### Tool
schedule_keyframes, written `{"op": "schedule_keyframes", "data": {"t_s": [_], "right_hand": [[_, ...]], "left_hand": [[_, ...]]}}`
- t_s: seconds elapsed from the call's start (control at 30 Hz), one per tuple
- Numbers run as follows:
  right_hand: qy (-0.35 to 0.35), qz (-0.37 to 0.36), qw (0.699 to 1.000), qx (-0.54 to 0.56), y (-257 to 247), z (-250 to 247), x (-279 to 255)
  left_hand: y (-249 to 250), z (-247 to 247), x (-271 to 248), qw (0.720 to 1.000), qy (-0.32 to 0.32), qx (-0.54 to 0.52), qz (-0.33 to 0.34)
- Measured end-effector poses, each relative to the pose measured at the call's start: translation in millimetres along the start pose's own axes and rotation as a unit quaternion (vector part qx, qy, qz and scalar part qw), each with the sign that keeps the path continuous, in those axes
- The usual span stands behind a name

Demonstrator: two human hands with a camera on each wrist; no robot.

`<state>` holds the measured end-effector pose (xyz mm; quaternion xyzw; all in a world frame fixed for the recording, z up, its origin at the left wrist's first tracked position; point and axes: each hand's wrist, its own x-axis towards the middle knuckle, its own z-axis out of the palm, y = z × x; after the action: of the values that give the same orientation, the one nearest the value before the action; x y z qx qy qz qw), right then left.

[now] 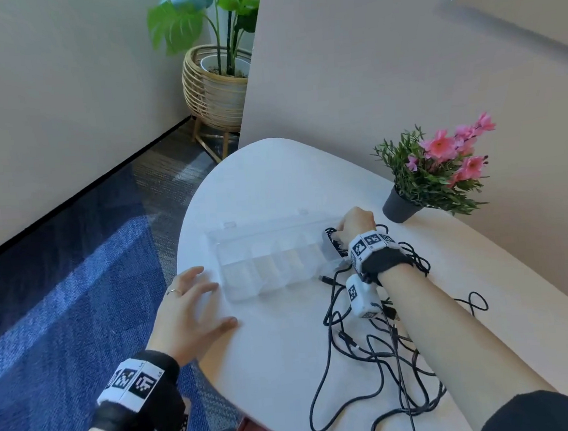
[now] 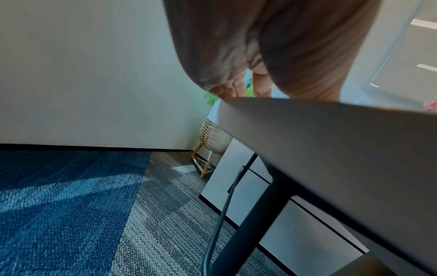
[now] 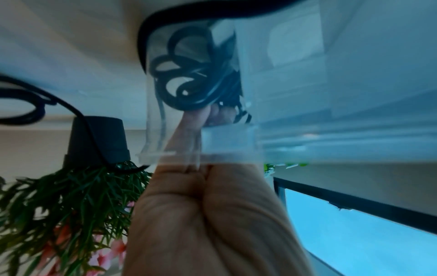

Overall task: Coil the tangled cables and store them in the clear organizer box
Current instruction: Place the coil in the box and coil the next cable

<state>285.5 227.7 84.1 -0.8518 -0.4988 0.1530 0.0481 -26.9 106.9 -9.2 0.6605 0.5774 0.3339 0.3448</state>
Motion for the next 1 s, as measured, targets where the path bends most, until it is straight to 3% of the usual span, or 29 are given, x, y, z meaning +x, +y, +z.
{"op": "schedule_keyframes", "data": {"t_s": [0.13,0.23,0.33,0.43,0.6,0.7,0.83,0.93,1.0], "right_hand": [[0.022,0.008,1.000,0.007,-3.1,2.4,-2.4],[0.044,-0.028,0.998,-0.027,-4.7,1.5,-11.0],[0.020,-0.058,0.996,-0.067,-4.2,-8.2,-20.6],[0.064,-0.100,0.990,-0.079,-2.0,-15.9,-29.9],[-0.052,-0.119,0.989,-0.070,4.3,-10.0,-48.6],[-0.022,-0.138,0.990,0.009,16.6,-28.4,-62.6],[0.051,-0.158,0.978,0.128,51.1,-48.8,-112.8],[0.008,-0.140,0.984,0.108,83.8,-44.2,-157.8],[-0.023,-0.128,0.991,0.015,104.6,-35.8,-181.3]], "left_hand": [[-2.7,1.1,1.0,1.000,0.010,-0.003,0.007],[-1.9,0.3,-0.5,1.000,0.005,0.002,0.011],[0.5,-0.9,-2.9,1.000,0.000,0.024,0.015],[0.6,-0.3,-4.2,0.996,-0.009,0.084,0.035],[-1.7,1.2,-8.4,0.987,-0.006,0.146,0.071],[-0.5,0.0,-11.0,0.985,-0.006,0.157,0.069],[14.4,1.0,-21.9,0.987,0.001,0.160,0.028],[33.9,6.7,-37.0,0.985,0.015,0.172,0.009],[44.4,12.9,-45.4,0.987,0.014,0.156,0.028]]}}
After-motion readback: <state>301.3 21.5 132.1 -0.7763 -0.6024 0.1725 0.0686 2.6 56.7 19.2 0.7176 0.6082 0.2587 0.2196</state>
